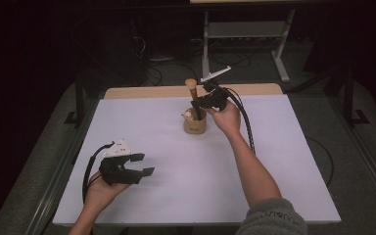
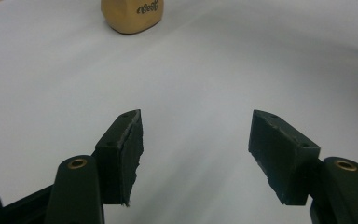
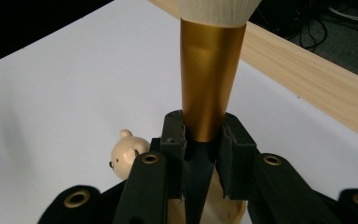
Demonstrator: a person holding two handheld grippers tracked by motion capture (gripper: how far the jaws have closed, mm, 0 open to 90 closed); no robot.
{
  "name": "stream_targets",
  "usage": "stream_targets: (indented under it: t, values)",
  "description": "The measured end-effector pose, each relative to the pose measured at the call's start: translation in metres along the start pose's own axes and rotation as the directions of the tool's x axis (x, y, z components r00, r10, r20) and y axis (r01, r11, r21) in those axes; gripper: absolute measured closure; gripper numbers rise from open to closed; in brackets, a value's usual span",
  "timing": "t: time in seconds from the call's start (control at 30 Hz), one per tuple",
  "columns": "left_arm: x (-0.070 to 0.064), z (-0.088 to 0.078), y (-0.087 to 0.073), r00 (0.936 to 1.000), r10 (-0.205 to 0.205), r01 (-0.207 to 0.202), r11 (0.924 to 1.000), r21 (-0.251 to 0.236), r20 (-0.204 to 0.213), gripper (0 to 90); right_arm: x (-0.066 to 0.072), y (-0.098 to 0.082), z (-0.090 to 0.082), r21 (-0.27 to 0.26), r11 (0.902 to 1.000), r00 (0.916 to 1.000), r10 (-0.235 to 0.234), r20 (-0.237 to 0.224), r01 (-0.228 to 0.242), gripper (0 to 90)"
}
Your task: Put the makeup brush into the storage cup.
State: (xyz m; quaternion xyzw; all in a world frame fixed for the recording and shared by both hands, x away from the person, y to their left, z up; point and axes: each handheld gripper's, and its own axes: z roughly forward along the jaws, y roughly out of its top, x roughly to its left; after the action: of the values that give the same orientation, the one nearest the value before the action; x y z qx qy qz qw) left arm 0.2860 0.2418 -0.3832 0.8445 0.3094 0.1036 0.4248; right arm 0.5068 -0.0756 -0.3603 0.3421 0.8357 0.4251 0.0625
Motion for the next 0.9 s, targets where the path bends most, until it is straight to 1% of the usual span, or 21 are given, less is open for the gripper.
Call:
stream_targets:
  t: [0.1,0.13,0.2,0.23,0.27,0.33,0.37,0.4,0.67,0.73,0.77,0.87,0.9]
  values:
    - [0.000,0.000,0.000,1.0000,-0.001,0.001,1.0000,0.002,0.002,34.8,-0.002,-0.003,0.001,0.000,1.0000,1.0000,-0.010,0.001,0.010,73.1]
    - [0.000,0.000,0.000,1.0000,-0.002,0.002,1.0000,0.002,0.002,34.7,-0.001,-0.005,0.001,0.004,1.0000,1.0000,0.006,-0.003,-0.006,73.1]
    - [0.000,0.000,0.000,1.0000,-0.002,0.002,1.0000,0.002,0.002,34.7,-0.001,-0.006,0.001,0.009,0.9999,0.9999,0.013,-0.004,-0.013,73.0]
    - [0.000,0.000,0.000,1.0000,-0.002,0.002,1.0000,0.002,0.003,34.7,-0.002,-0.008,0.003,0.009,0.9999,1.0000,-0.006,0.003,0.005,73.0]
    - [0.000,0.001,0.000,1.0000,-0.002,0.002,1.0000,0.002,0.003,34.7,-0.001,-0.009,0.003,0.008,0.9999,0.9999,0.014,-0.003,-0.014,73.0]
    - [0.000,0.001,0.000,1.0000,-0.002,0.002,1.0000,0.003,0.003,34.7,-0.001,-0.010,0.004,0.008,0.9999,0.9999,0.010,-0.007,-0.010,73.0]
    - [0.000,0.001,0.000,1.0000,-0.001,0.001,1.0000,0.002,0.003,34.6,0.000,-0.011,0.005,0.015,0.9997,0.9998,0.019,-0.004,-0.019,72.9]
    - [0.000,0.001,0.000,1.0000,0.001,-0.001,1.0000,0.003,0.003,34.6,-0.001,-0.012,0.006,0.015,0.9999,1.0000,0.007,-0.005,-0.007,72.9]
    - [0.000,0.001,0.000,1.0000,0.009,-0.009,0.9999,0.011,0.004,34.1,0.000,-0.016,0.008,0.020,0.9995,0.9997,0.022,-0.007,-0.022,72.0]
    - [0.000,0.001,0.000,1.0000,0.006,-0.006,0.9999,0.012,0.004,34.0,0.001,-0.017,0.007,0.025,0.9993,0.9997,0.026,-0.001,-0.026,69.0]
    - [0.000,0.001,0.000,1.0000,0.009,-0.009,0.9999,0.012,0.004,33.9,0.000,-0.017,0.006,0.012,0.9996,0.9997,0.025,0.006,-0.025,67.0]
    - [0.000,0.002,0.000,1.0000,0.008,-0.008,0.9999,0.012,0.004,33.8,0.000,-0.017,0.002,0.004,0.9998,0.9998,0.021,0.006,-0.021,66.2]
    - [0.000,0.001,0.000,0.9999,0.009,-0.010,0.9999,0.012,0.004,33.9,0.001,-0.016,-0.002,-0.003,0.9996,0.9996,0.029,0.008,-0.029,65.1]
